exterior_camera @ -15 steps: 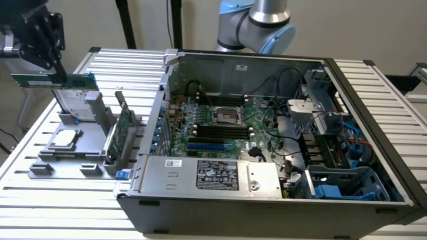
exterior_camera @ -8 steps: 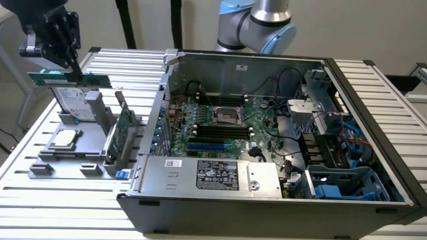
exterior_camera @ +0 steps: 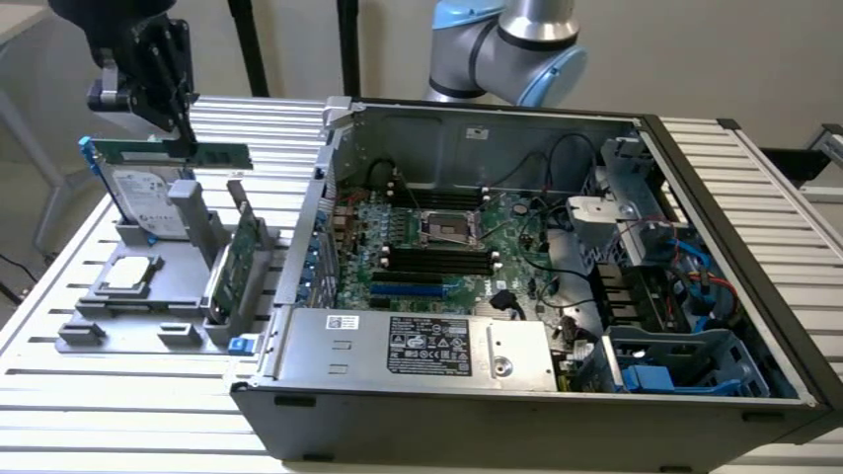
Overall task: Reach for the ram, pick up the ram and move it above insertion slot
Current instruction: 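Pick up the ram and move it above insertion slot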
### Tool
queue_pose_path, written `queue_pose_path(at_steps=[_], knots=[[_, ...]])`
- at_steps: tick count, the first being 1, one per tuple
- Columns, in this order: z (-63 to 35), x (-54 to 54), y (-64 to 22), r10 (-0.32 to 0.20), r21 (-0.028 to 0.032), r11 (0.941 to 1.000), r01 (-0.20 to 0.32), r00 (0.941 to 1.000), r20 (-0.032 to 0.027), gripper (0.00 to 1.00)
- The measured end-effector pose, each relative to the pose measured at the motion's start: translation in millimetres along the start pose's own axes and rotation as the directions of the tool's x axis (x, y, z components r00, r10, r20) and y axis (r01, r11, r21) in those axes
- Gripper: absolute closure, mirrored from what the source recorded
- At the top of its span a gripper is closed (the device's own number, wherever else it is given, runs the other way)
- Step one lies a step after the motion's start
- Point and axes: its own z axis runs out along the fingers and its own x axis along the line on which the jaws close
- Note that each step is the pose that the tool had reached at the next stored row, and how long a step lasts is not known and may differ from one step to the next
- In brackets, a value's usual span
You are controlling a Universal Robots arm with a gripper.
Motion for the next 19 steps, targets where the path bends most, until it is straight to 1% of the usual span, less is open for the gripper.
queue_pose_path(at_steps=[9,11,15,19], knots=[[-0.9,0.2,-34.4,0.0,0.0016,1.0,0.0,0.9996,0.0296,0.87],[-1.0,0.0,-41.9,0.0,0.0019,1.0,0.0,0.9994,0.0352,0.87],[-1.0,-0.4,-57.9,0.0,0.0026,1.0,0.0,0.999,0.0452,0.87],[-1.2,-1.2,-74.2,-0.001,0.0029,1.0,0.0,0.9986,0.0524,0.87]])
